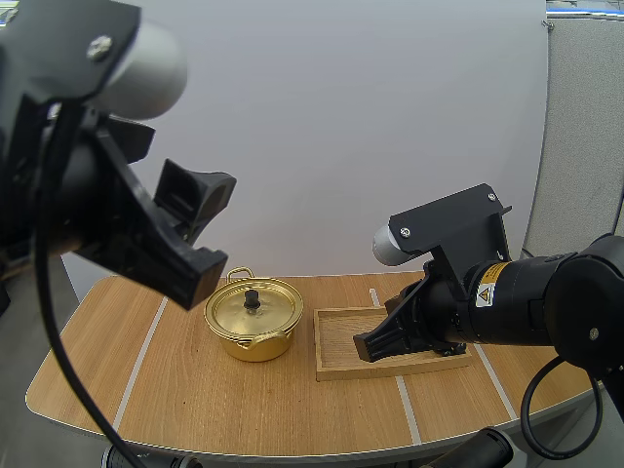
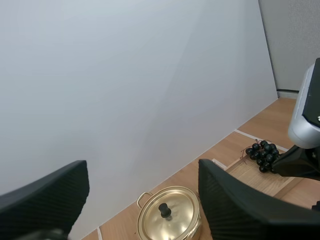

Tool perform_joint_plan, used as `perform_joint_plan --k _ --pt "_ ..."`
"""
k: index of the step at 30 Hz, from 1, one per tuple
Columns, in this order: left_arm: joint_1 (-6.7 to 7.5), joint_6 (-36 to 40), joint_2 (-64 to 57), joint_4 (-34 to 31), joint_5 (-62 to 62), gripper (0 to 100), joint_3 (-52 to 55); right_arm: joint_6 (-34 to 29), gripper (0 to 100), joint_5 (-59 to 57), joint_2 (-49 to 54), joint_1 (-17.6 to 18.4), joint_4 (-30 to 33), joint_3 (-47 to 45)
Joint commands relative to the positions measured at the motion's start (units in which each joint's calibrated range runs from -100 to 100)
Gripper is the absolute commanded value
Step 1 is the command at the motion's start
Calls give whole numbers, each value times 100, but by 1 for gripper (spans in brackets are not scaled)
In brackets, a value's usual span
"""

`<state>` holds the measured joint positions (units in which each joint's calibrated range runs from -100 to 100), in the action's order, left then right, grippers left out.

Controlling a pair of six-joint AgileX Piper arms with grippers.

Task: Open the pot, put the pineapple inside, and close it

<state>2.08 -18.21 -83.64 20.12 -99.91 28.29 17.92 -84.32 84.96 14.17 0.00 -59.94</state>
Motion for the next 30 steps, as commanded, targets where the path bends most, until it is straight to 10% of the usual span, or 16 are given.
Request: perform_joint_plan --k 1,11,30 --pt "-1 280 -541 -221 -9 100 11 1 0 -217 63 -23 -48 -18" --pt "-94 280 -1277 -240 -9 0 585 1 0 -270 63 -211 -117 -18" --pt "-410 878 -1636 -197 1067 0 2633 598 0 -254 63 -635 -172 -18"
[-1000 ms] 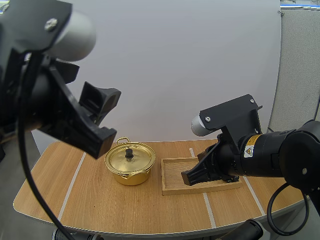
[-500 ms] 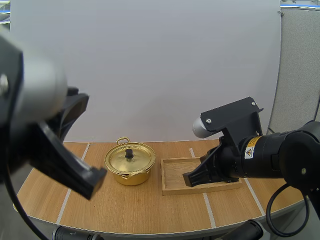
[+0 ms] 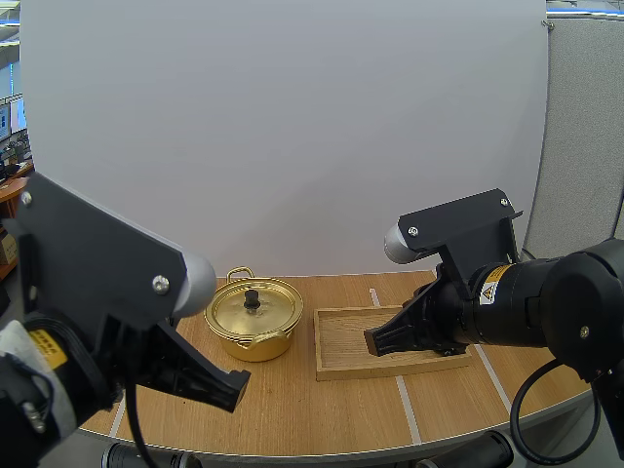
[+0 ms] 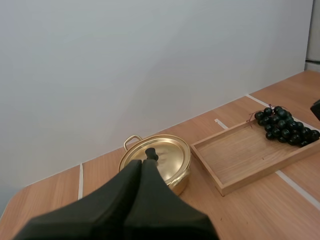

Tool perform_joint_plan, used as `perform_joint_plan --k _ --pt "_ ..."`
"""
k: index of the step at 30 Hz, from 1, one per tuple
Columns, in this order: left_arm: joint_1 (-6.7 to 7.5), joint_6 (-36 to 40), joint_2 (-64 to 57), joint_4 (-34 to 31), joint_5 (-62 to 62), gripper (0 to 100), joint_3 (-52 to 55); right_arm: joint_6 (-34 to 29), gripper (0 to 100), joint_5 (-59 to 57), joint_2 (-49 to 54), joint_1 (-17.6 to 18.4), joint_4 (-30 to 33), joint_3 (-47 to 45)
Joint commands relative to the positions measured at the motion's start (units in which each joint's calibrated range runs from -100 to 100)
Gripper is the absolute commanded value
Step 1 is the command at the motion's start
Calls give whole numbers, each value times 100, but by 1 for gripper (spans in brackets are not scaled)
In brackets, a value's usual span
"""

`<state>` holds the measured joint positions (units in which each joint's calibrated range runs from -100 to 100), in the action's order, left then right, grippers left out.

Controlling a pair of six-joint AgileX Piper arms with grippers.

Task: Open the pot, put the pineapple inside, and close it

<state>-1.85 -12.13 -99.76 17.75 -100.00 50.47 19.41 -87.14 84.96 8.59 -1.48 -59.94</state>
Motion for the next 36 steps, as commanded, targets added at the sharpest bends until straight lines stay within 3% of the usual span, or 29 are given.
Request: perform_joint_plan --k 1,14,20,25,30,36 --pt "-10 269 -24 40 1245 0 431 513 0 28 63 -76 -24 -18" --pt "104 369 -24 108 3049 0 905 557 0 538 513 -432 -604 -18" --pt "107 804 -24 108 4323 0 1459 557 0 1631 1504 -458 -803 -314" --pt "123 794 -24 108 5546 0 1867 557 0 2241 1504 -458 -783 -457" --pt "148 794 -24 77 7553 0 2649 918 0 3240 1504 -458 -760 -679" --pt "184 803 -24 128 7850 0 3227 1076 0 3981 1504 -458 -759 -1369"
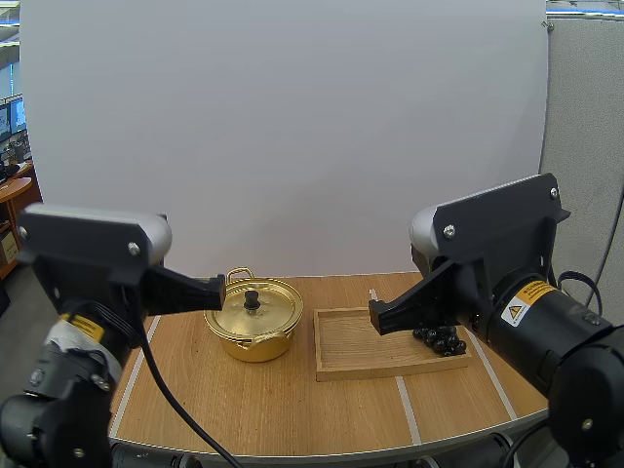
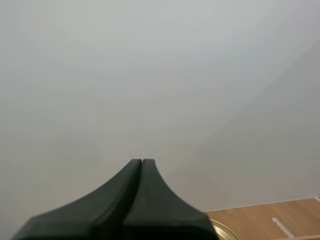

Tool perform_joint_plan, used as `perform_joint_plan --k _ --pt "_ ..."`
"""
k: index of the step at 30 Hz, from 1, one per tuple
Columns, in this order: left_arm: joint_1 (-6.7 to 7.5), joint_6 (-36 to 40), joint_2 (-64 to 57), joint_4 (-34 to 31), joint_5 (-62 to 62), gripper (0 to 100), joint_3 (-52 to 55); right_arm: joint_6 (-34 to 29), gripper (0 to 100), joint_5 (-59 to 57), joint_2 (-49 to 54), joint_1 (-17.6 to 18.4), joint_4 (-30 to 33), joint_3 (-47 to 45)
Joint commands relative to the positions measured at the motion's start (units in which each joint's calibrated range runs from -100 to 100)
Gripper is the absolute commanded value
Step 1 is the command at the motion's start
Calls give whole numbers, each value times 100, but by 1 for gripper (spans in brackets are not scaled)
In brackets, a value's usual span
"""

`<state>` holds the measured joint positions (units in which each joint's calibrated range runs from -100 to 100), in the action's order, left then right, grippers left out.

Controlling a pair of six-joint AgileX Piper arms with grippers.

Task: Open the pot, put the pineapple inside, and close it

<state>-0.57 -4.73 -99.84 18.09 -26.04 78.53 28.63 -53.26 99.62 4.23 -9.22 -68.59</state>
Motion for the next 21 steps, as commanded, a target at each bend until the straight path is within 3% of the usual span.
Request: perform_joint_plan --k 1,4,9,12,18,21 --pt "73 63 -16 94 454 0 476 153 0 593 38 -23 15 -642" --pt "105 85 -16 94 454 0 653 153 0 1148 38 -23 15 -1138" --pt "105 85 -16 94 472 0 1118 153 0 3312 38 -23 4 -2160" --pt "105 85 -16 94 497 0 1519 153 0 3789 38 -23 -9 -2665" --pt "105 85 -16 94 1522 0 2147 153 0 3891 38 -32 -21 -3141" --pt "105 85 -16 109 937 0 2147 153 0 3389 38 -75 -45 -3141"
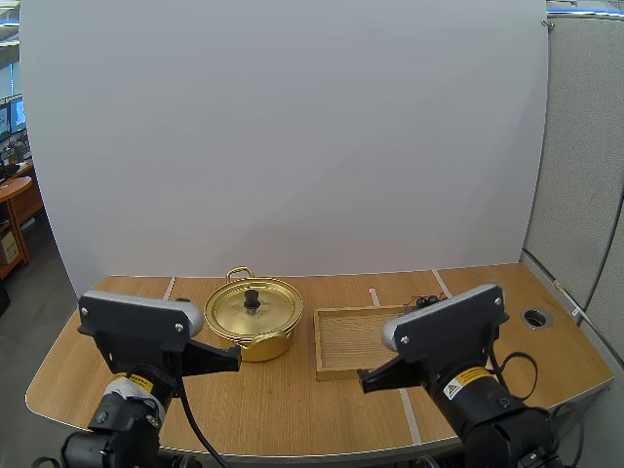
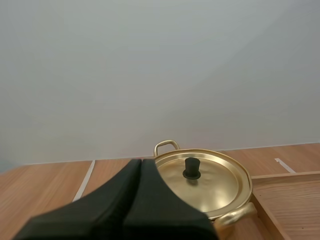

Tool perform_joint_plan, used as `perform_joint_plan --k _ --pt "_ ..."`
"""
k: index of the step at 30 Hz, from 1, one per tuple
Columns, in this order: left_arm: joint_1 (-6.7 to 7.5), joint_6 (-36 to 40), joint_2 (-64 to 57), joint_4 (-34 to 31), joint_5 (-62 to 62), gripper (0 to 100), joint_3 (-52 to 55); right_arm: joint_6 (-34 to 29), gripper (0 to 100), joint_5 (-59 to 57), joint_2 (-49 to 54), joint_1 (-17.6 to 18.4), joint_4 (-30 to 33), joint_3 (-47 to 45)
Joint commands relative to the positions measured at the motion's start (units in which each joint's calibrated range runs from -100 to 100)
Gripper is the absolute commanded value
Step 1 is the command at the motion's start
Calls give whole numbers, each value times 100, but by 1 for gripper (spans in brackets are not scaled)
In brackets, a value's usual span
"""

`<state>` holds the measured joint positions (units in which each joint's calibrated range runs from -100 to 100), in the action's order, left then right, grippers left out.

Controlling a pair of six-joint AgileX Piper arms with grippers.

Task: Open the pot, put the pineapple inside, and close it

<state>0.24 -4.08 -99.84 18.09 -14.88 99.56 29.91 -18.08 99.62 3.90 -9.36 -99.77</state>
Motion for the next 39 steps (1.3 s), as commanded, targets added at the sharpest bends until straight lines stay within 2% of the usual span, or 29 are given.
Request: perform_joint_plan --k 1,4,9,11,21,28,32,33,37,39 --pt "24 20 -16 132 -254 0 44 25 0 -154 38 -51 -42 -23" --pt "24 94 -16 140 -628 0 44 25 0 -248 38 -58 -190 -23" --pt "24 106 -16 126 -1282 0 44 25 0 -1306 38 -58 -284 -23" --pt "24 106 -16 126 -1669 0 44 25 0 -1372 38 -58 -284 -23" --pt "3 -18 -16 -190 -1671 0 44 25 0 -1372 38 -96 -284 -23" --pt "3 277 -16 -210 -1686 0 44 25 0 -1372 38 -96 -284 -23" --pt "3 -912 -16 -351 -1646 0 44 25 0 -1372 38 -96 -284 -23" --pt "10 -934 -16 -351 -1646 0 44 25 0 -1372 38 -96 -284 -23" --pt "17 213 -16 -359 -1646 0 44 25 0 -1372 38 -96 -284 -23" --pt "-24 628 -16 -359 -1664 0 44 25 0 -1372 38 -96 -284 -23"
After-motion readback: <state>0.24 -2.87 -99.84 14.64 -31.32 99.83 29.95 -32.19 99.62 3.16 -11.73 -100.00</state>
